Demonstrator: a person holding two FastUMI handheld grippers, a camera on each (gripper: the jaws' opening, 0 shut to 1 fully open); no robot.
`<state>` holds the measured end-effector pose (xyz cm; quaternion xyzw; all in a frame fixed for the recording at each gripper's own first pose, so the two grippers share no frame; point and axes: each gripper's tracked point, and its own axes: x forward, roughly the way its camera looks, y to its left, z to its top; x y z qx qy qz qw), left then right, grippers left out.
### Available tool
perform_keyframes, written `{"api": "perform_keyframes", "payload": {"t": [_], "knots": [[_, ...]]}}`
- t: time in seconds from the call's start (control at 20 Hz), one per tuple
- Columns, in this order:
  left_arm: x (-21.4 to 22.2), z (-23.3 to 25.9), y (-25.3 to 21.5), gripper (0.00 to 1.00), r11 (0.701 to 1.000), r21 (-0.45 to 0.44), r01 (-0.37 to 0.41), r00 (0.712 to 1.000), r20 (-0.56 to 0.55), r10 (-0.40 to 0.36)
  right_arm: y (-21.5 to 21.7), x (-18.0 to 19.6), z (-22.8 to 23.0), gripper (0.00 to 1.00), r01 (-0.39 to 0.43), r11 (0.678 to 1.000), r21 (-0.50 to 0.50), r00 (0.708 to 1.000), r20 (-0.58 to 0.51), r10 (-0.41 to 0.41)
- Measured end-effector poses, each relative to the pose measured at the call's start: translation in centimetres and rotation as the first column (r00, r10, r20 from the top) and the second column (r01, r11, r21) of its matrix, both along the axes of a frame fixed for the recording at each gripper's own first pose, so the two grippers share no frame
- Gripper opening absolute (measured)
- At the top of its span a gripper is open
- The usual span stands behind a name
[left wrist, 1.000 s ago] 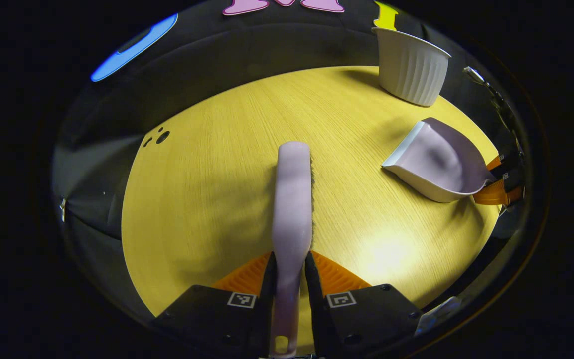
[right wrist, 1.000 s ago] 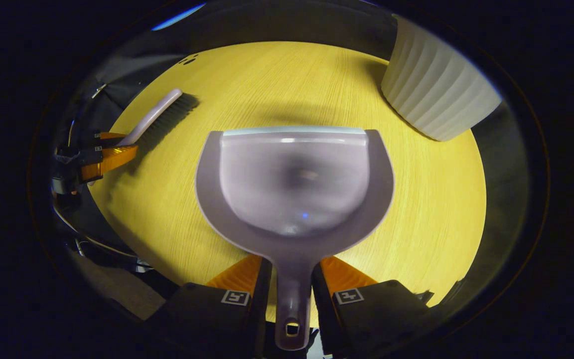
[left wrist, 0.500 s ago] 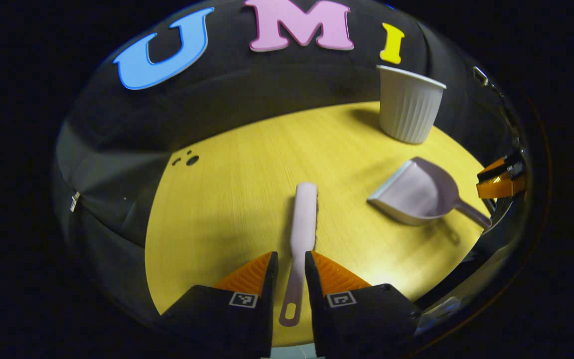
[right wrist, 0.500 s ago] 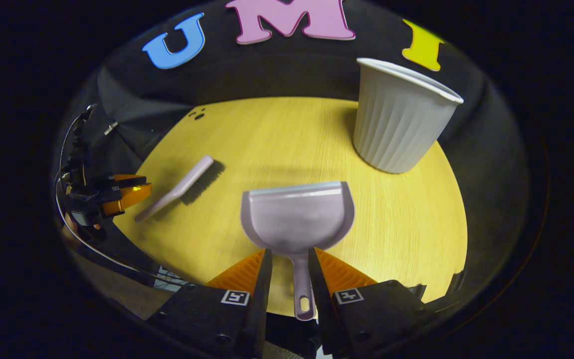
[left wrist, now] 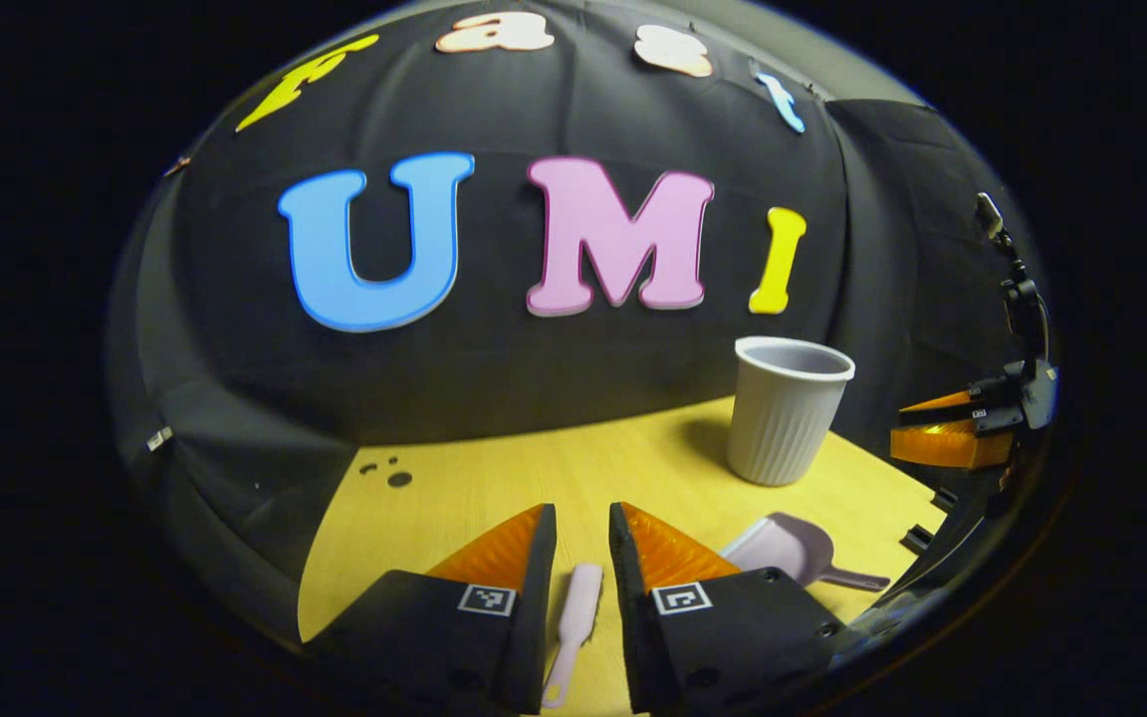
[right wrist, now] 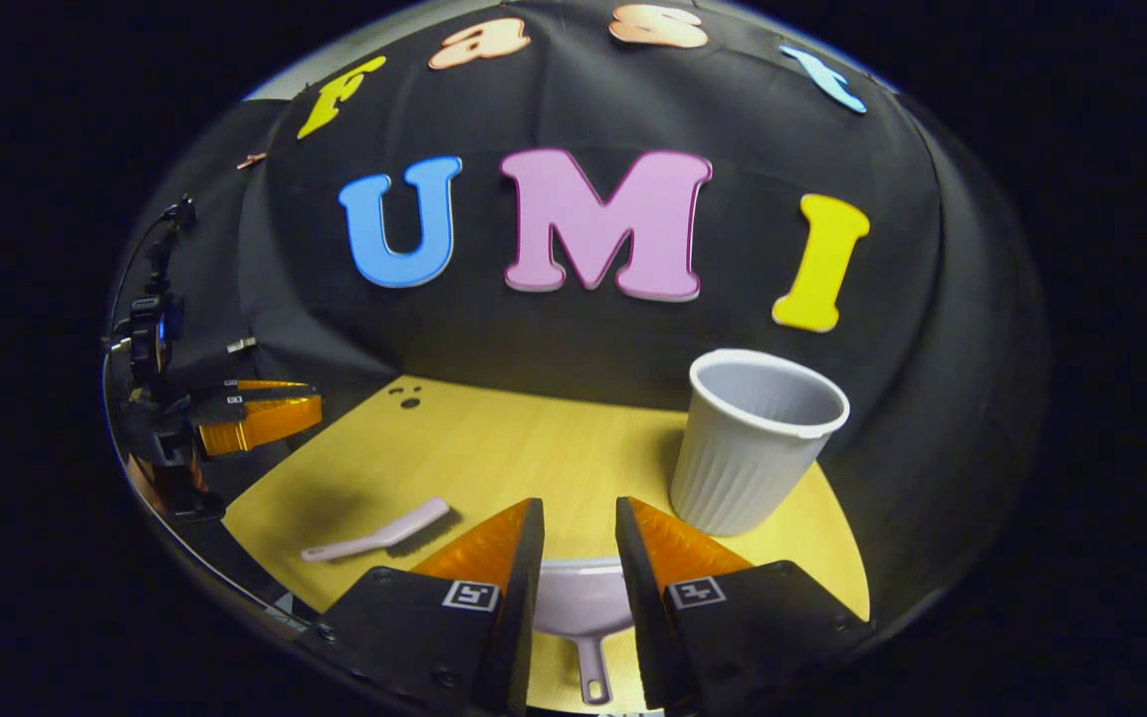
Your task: Pick up the small broom and dustpan from the desktop, sweep the trash into the dustpan with the broom, and then empty the trash into the garbage bin.
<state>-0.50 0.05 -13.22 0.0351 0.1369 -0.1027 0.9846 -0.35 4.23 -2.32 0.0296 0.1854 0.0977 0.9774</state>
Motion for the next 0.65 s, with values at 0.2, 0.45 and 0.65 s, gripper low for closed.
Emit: {"api": "perform_keyframes", "payload": {"t": [0.2,0.45,0.65], "knots": [[-1.3,0.6,-1.3,0.36,0.999,-0.012,0.034,0.999,0.026,-0.034,0.3,-0.7,0.9,0.46,0.022,0.999,0.025,0.999,0.024,-0.022],[-1.6,-0.4,-1.1,0.36,1.0,-0.017,0.023,1.0,-0.013,-0.023,0.4,-0.6,1.5,0.46,0.019,0.999,0.027,0.999,0.048,-0.02],[-1.3,-0.3,-0.7,0.36,1.0,0.0,0.012,1.0,-0.008,-0.012,0.2,-0.5,1.5,0.46,0.023,0.999,0.023,0.998,0.054,-0.024]]}}
